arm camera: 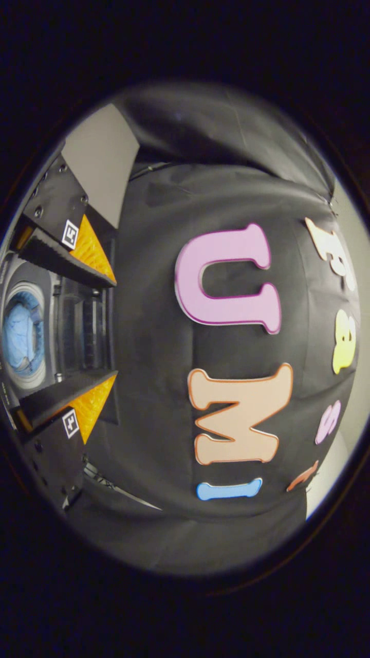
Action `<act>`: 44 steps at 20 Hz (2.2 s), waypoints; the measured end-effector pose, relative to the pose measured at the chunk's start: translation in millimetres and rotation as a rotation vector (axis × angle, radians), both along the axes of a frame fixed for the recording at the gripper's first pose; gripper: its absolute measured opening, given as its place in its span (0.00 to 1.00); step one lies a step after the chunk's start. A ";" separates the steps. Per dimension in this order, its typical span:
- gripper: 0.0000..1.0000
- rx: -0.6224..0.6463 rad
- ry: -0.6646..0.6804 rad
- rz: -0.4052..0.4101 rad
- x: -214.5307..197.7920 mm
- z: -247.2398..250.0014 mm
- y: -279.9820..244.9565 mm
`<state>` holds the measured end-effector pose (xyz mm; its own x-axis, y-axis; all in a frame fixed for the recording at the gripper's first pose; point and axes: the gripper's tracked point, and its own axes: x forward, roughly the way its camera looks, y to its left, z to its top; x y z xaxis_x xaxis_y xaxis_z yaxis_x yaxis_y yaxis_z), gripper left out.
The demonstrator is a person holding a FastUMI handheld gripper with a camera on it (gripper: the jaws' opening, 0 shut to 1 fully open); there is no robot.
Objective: Put the clothes into the washing machine and then close the washing machine lid.
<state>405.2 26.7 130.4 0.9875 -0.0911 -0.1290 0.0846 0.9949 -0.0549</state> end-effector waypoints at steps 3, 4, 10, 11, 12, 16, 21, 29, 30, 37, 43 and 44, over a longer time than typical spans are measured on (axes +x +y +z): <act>0.96 0.022 -0.069 -0.034 28.4 4.7 -6.4; 0.96 0.028 -0.087 -0.024 39.2 3.1 -4.6; 0.96 -0.037 -0.070 -0.035 97.7 -33.8 -13.5; 0.96 -0.064 -0.059 -0.045 103.6 -45.2 -16.4; 0.96 -0.080 -0.050 -0.050 107.9 -55.3 -16.8; 0.96 -0.086 -0.017 -0.051 118.7 -91.3 -10.0; 0.97 -0.052 -0.137 -0.060 103.9 -82.7 -12.0; 0.97 -0.047 -0.118 -0.055 95.7 -85.4 -12.7; 0.97 -0.047 -0.117 -0.055 95.0 -85.5 -13.0; 0.97 -0.049 -0.135 -0.057 68.3 -86.8 -12.0; 0.97 -0.048 -0.132 -0.078 58.7 -86.0 -14.0; 0.97 -0.048 -0.138 -0.074 56.9 -85.7 -13.6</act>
<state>462.1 13.2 44.6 0.9858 -0.1674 0.0139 0.1680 0.9821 -0.0853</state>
